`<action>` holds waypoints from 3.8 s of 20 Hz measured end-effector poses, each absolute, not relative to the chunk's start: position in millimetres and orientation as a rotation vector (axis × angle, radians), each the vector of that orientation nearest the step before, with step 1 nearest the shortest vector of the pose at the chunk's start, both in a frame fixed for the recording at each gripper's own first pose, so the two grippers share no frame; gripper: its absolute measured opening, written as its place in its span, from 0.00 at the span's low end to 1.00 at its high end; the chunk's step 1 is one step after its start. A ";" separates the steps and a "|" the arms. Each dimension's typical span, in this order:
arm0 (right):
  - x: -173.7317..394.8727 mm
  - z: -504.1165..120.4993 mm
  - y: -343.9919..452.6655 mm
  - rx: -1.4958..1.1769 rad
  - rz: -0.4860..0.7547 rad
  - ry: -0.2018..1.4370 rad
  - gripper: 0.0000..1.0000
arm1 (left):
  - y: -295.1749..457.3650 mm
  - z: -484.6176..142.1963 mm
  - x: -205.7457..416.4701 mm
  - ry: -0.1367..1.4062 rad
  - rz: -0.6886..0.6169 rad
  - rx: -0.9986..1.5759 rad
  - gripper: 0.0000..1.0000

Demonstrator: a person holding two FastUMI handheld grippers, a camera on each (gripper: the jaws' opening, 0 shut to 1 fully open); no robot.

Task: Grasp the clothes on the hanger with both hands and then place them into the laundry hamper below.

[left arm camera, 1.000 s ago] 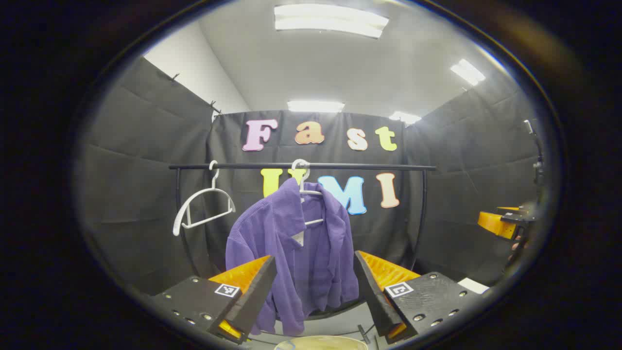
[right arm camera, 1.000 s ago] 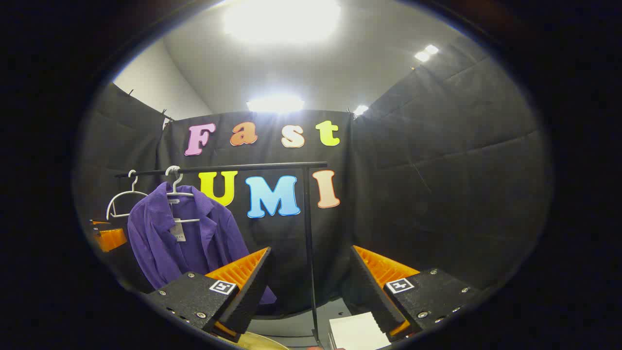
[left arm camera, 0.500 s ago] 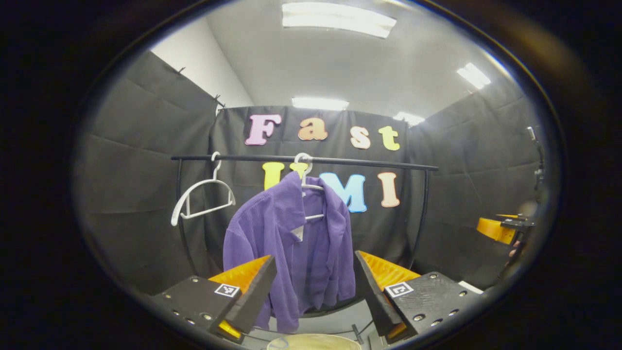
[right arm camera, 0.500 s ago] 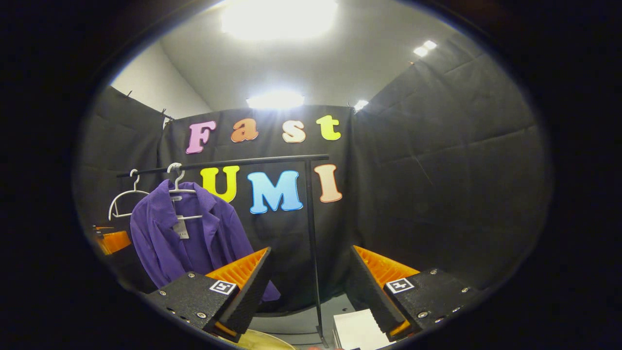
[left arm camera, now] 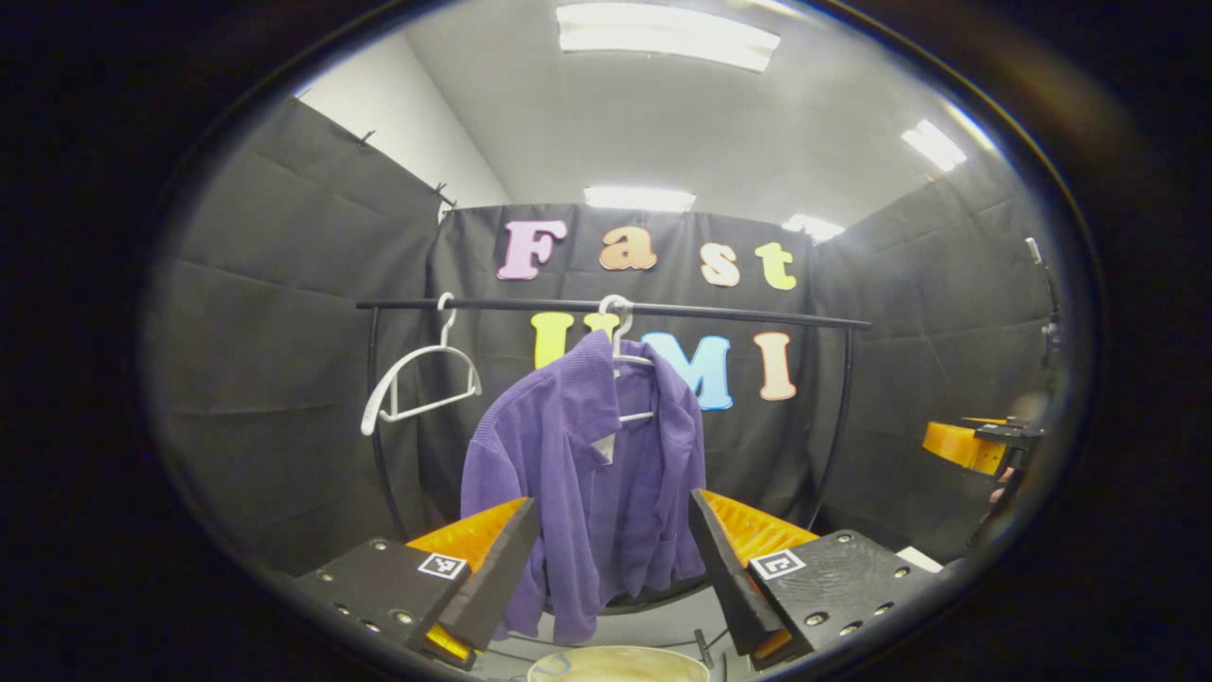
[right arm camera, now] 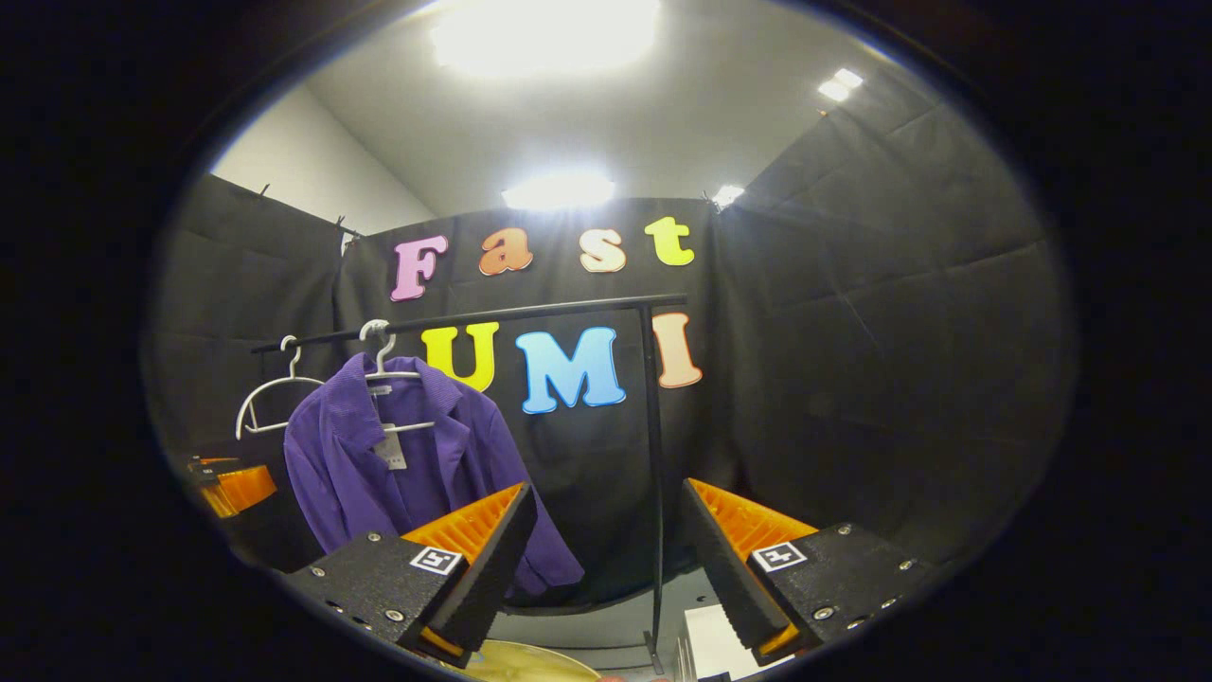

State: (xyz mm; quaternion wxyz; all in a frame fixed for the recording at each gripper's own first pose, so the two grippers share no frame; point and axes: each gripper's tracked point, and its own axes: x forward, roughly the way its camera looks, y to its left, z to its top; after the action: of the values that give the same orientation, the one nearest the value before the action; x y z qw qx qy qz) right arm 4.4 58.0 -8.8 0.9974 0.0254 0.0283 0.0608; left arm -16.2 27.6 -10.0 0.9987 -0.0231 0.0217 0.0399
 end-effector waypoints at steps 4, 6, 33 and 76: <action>15.6 -8.3 88.7 0.078 0.191 0.085 0.95 | 40.7 -11.5 -14.3 0.062 0.115 -0.067 0.94; 22.5 -7.7 98.8 0.081 0.212 0.091 0.95 | 46.4 -10.9 -8.7 0.067 0.131 -0.079 0.94; 240.7 -63.0 303.2 0.126 0.635 0.243 0.95 | 93.5 -57.7 208.6 0.135 0.438 -0.181 0.94; 271.2 -52.5 266.9 0.052 0.482 0.113 0.00 | 137.7 48.4 133.6 -0.143 0.223 -0.247 0.01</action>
State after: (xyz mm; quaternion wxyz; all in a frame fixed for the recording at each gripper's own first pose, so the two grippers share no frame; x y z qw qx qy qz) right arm 271.2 266.9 -52.5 0.9692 0.0256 0.0560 0.2384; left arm 133.6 137.7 48.4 0.9837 -0.1226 -0.0709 0.1109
